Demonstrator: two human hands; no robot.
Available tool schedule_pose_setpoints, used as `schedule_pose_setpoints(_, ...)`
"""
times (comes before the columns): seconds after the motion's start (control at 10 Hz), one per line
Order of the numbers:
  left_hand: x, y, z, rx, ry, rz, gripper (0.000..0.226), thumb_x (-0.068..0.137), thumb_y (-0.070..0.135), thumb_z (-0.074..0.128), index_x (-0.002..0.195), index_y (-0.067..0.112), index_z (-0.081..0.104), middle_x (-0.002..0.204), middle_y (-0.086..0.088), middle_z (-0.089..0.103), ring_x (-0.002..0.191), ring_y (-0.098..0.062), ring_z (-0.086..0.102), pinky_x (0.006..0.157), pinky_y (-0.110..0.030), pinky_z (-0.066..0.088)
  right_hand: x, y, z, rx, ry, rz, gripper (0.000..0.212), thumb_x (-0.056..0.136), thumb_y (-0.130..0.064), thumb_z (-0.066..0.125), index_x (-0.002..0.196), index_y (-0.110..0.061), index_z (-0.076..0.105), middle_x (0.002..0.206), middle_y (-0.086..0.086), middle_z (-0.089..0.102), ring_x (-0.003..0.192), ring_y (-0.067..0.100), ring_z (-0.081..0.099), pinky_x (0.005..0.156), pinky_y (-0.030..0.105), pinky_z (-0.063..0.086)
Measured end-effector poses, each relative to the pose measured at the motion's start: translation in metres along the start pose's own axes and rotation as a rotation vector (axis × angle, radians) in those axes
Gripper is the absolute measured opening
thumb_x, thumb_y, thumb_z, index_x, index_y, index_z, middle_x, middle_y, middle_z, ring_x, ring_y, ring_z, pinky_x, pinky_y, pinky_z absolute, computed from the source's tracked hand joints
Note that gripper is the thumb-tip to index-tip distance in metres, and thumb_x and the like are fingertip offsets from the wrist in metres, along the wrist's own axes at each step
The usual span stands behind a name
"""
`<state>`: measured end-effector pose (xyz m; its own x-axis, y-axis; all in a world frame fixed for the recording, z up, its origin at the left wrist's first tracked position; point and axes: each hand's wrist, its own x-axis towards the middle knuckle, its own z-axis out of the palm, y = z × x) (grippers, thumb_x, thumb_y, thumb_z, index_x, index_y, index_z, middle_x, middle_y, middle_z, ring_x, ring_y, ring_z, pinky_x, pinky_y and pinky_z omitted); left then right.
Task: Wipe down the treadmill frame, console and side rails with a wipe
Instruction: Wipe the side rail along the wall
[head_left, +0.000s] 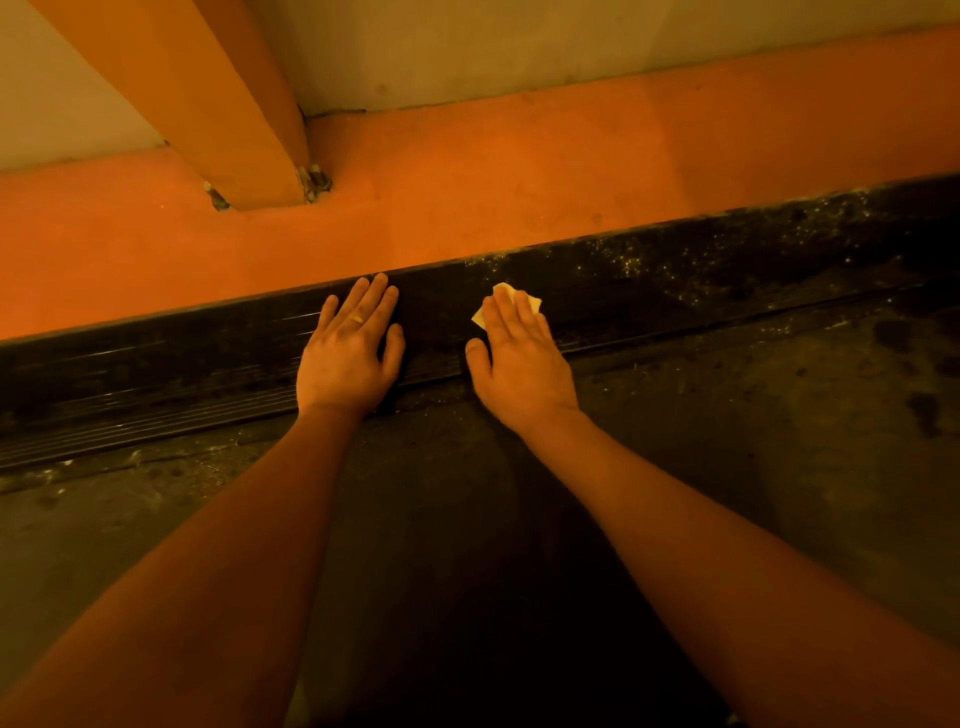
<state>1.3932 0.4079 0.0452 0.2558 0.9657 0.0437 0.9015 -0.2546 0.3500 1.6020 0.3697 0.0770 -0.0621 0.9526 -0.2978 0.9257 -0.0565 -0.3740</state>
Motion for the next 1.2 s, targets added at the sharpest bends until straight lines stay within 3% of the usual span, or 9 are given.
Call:
schedule_pose_setpoints(0.1,0.0,0.0,0.0,-0.01,-0.003,-0.004,0.053,0.102,0.035,0.038,0.151,0.016,0.045,0.159,-0.003,0.037,0.15,-0.019,0.027,0.124,-0.044,0.018,0.001,0.025,-0.005,0.007,0.077,0.048,0.059,0.106,-0.037,0.025,0.159,-0.013,0.016,0.167,0.006,0.008,0.154,0.021,0.001,0.124,0.038,0.001)
schedule_pose_setpoints(0.3,0.0,-0.002,0.001,-0.009,-0.002,0.002,0.054,0.103,0.037,0.035,0.151,0.016,0.044,0.16,-0.002,0.036,0.151,-0.018,0.026,0.125,-0.043,0.017,0.009,0.077,-0.029,0.003,0.128,0.362,0.061,0.106,-0.036,0.022,0.158,-0.006,0.012,0.167,0.013,0.004,0.154,0.027,0.0,0.125,0.042,0.002)
schedule_pose_setpoints(0.5,-0.001,-0.001,0.001,-0.004,0.001,0.0,0.053,0.103,0.036,0.036,0.151,0.016,0.044,0.16,-0.002,0.036,0.151,-0.018,0.026,0.125,-0.044,0.018,0.001,0.05,-0.012,0.02,0.098,0.234,0.063,0.106,-0.04,0.023,0.159,-0.009,0.009,0.167,0.011,0.0,0.154,0.025,-0.004,0.125,0.04,0.0)
schedule_pose_setpoints(0.7,-0.001,-0.002,0.001,-0.007,-0.004,0.0,0.053,0.103,0.037,0.035,0.152,0.016,0.044,0.16,-0.002,0.035,0.151,-0.018,0.025,0.125,-0.043,0.017,0.015,0.098,-0.043,0.058,0.157,0.442,0.062,0.106,-0.035,0.025,0.158,-0.005,0.012,0.166,0.015,0.005,0.154,0.029,0.0,0.124,0.043,0.002)
schedule_pose_setpoints(0.9,0.0,-0.002,0.002,-0.003,-0.004,-0.002,0.054,0.103,0.037,0.035,0.151,0.016,0.044,0.16,-0.001,0.035,0.151,-0.018,0.025,0.125,-0.042,0.017,0.009,0.076,-0.024,0.028,0.134,0.374,0.065,0.106,-0.04,0.025,0.159,-0.005,0.008,0.166,0.014,0.001,0.154,0.028,-0.003,0.125,0.042,0.001)
schedule_pose_setpoints(1.1,0.0,-0.003,0.002,0.003,-0.011,0.004,0.053,0.103,0.037,0.035,0.152,0.017,0.044,0.16,-0.001,0.035,0.151,-0.018,0.025,0.125,-0.042,0.016,0.02,0.097,-0.04,0.035,0.15,0.464,0.064,0.106,-0.038,0.025,0.158,-0.003,0.009,0.166,0.016,0.002,0.154,0.03,-0.001,0.125,0.043,0.001)
schedule_pose_setpoints(1.2,-0.001,-0.003,0.001,0.004,-0.017,0.002,0.054,0.103,0.038,0.034,0.152,0.017,0.043,0.161,-0.001,0.034,0.151,-0.017,0.024,0.125,-0.043,0.016,0.008,0.066,-0.024,-0.017,0.141,0.395,0.067,0.105,-0.041,0.022,0.158,-0.003,0.006,0.165,0.018,0.002,0.153,0.031,-0.002,0.125,0.043,0.002)
